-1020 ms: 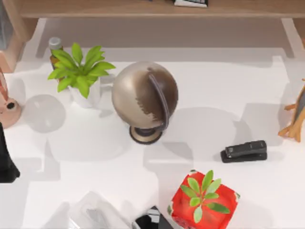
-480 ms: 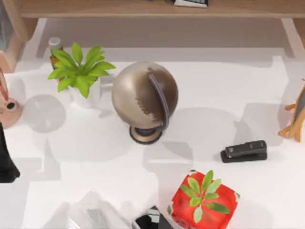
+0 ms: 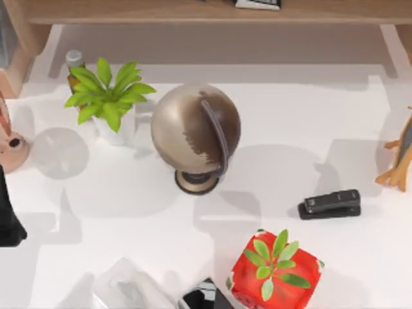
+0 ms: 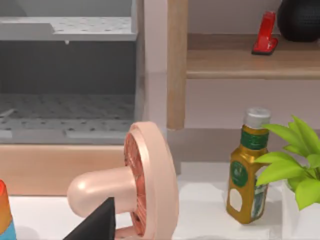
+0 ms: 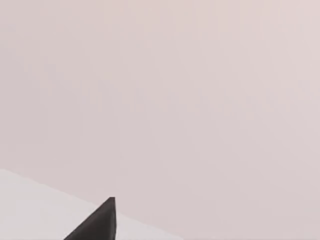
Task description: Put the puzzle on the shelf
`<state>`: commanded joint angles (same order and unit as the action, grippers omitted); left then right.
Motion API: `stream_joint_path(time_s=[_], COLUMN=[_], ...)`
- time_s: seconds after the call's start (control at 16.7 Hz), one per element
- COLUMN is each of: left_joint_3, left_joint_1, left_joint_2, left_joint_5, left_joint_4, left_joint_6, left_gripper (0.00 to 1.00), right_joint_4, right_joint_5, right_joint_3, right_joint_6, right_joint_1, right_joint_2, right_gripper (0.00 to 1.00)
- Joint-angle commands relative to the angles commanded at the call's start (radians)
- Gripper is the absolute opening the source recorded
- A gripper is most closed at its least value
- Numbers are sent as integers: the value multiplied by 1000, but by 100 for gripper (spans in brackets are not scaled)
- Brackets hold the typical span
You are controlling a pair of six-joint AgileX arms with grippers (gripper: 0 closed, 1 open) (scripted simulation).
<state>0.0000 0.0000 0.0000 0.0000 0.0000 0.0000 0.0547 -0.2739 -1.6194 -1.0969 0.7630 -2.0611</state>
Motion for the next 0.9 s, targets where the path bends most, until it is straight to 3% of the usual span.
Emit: stream_joint_path(time_s=[0.48,0.66,0.9], left_joint_3=[0,0,0], left_joint_1=[0,0,0], left_joint_2=[0,0,0], left_joint_5=[0,0,0], left_joint_4=[0,0,0], left_joint_6=[0,0,0], left_gripper=[100,100,100], right_joint_4=[906,1136,1292], right_joint_5=[114,140,160], right_joint_3=[-551,-686,-777], right_joint_6=[311,401,470], right_joint_1=[-250,-313,-347], right_joint_2=[-206,-295,-381], right_gripper=[100,100,100])
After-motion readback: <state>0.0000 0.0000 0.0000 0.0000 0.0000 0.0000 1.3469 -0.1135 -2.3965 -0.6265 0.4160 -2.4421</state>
